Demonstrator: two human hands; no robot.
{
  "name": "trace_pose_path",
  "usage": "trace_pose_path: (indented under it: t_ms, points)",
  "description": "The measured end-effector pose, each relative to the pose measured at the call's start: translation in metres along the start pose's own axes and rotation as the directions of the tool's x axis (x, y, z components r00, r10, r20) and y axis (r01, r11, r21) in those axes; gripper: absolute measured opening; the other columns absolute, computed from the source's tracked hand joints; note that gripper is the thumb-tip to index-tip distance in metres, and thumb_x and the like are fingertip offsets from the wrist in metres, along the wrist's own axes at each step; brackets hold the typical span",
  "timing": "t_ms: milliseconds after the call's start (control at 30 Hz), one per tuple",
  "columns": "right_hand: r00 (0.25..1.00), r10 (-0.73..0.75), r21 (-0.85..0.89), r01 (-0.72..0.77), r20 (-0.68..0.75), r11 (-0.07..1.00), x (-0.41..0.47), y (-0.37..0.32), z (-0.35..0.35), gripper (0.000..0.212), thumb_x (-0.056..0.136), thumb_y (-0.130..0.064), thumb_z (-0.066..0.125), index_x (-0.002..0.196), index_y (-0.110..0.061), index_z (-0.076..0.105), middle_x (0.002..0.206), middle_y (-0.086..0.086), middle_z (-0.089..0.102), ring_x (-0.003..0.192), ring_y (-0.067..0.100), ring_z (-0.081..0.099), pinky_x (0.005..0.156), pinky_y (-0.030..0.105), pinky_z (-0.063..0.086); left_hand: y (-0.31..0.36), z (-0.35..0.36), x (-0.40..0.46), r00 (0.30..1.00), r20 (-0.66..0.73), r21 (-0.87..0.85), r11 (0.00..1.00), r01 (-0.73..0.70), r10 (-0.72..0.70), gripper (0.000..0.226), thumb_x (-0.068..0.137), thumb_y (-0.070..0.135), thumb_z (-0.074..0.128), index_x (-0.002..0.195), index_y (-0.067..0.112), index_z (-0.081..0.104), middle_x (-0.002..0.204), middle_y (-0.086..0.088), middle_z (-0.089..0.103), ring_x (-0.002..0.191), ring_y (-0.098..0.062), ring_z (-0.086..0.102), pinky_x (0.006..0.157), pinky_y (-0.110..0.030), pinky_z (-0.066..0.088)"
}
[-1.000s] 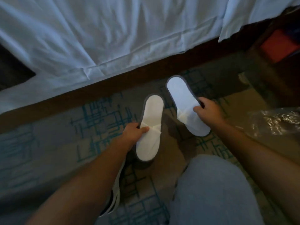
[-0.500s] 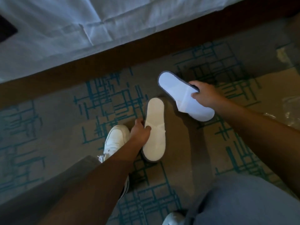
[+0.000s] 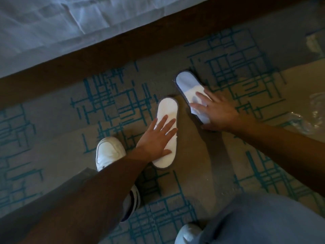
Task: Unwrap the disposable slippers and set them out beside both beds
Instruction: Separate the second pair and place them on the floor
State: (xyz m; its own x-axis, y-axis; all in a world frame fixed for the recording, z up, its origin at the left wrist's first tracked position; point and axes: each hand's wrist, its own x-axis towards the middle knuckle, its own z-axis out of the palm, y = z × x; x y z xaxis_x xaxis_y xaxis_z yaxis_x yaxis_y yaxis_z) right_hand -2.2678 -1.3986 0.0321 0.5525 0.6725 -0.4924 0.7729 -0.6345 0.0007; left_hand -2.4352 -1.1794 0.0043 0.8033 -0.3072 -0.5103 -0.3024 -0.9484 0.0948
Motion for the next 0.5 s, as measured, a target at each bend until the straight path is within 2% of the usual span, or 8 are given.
trace_pose_path:
  t_ms: [67, 167, 267, 400, 500]
  points:
    - [0.996, 0.005, 0.035, -0.008, 0.089, 0.999, 0.000, 0.003, 0.009, 0.104, 0.075, -0.056, 0.075, 0.155, -0.040, 0.011, 0.167, 0.003, 0.000, 0.154, 0.030, -0.003, 0.118, 0.058, 0.022, -0.010, -0.001, 0.005, 0.994, 0.086, -0.007, 0.998, -0.065, 0.066, 0.113, 0.079, 0.074, 0.059, 0.160, 0.023, -0.001, 0.167, -0.006, -0.016, 0.152, -0.032, -0.018, 0.123, -0.056, 0.001]
    - [0.994, 0.007, 0.067, -0.014, 0.107, 0.998, 0.003, 0.003, 0.009, 0.105, 0.075, -0.053, 0.076, 0.156, -0.040, 0.011, 0.168, 0.002, -0.002, 0.154, 0.030, -0.003, 0.118, 0.057, 0.023, -0.014, 0.001, 0.005, 0.991, 0.119, 0.042, 0.997, -0.068, 0.063, 0.126, 0.072, 0.074, 0.067, 0.159, 0.022, -0.008, 0.165, -0.006, -0.022, 0.152, -0.034, -0.020, 0.122, -0.058, -0.001]
    - [0.992, 0.007, 0.089, -0.018, 0.123, 0.996, 0.004, 0.004, -0.002, 0.101, 0.075, -0.053, 0.076, 0.155, -0.041, 0.016, 0.167, 0.000, 0.000, 0.154, 0.028, -0.003, 0.119, 0.055, 0.024, -0.008, 0.001, 0.003, 0.994, 0.106, 0.044, 0.999, -0.017, 0.013, 0.128, 0.071, 0.072, 0.070, 0.159, 0.023, -0.010, 0.165, -0.006, -0.022, 0.151, -0.035, -0.021, 0.122, -0.059, -0.002]
    - [0.993, 0.003, 0.098, -0.015, 0.120, 0.995, 0.002, 0.006, -0.008, 0.092, 0.081, -0.041, 0.075, 0.154, -0.043, 0.019, 0.167, -0.004, 0.003, 0.154, 0.025, -0.003, 0.119, 0.050, 0.021, -0.009, 0.001, 0.002, 0.995, 0.088, 0.008, 0.999, 0.041, -0.041, 0.128, 0.070, 0.071, 0.072, 0.159, 0.024, -0.007, 0.166, -0.004, -0.020, 0.152, -0.034, -0.018, 0.121, -0.058, -0.004]
    - [0.995, 0.031, 0.127, -0.043, 0.094, 0.991, 0.001, 0.001, -0.005, 0.088, 0.082, -0.039, 0.074, 0.153, -0.043, 0.022, 0.167, -0.003, 0.005, 0.154, 0.025, -0.002, 0.118, 0.052, 0.022, -0.012, -0.006, 0.006, 0.992, 0.101, 0.014, 0.997, 0.070, -0.071, 0.129, 0.069, 0.073, 0.070, 0.159, 0.023, -0.008, 0.166, -0.003, -0.020, 0.152, -0.033, -0.017, 0.120, -0.059, -0.003]
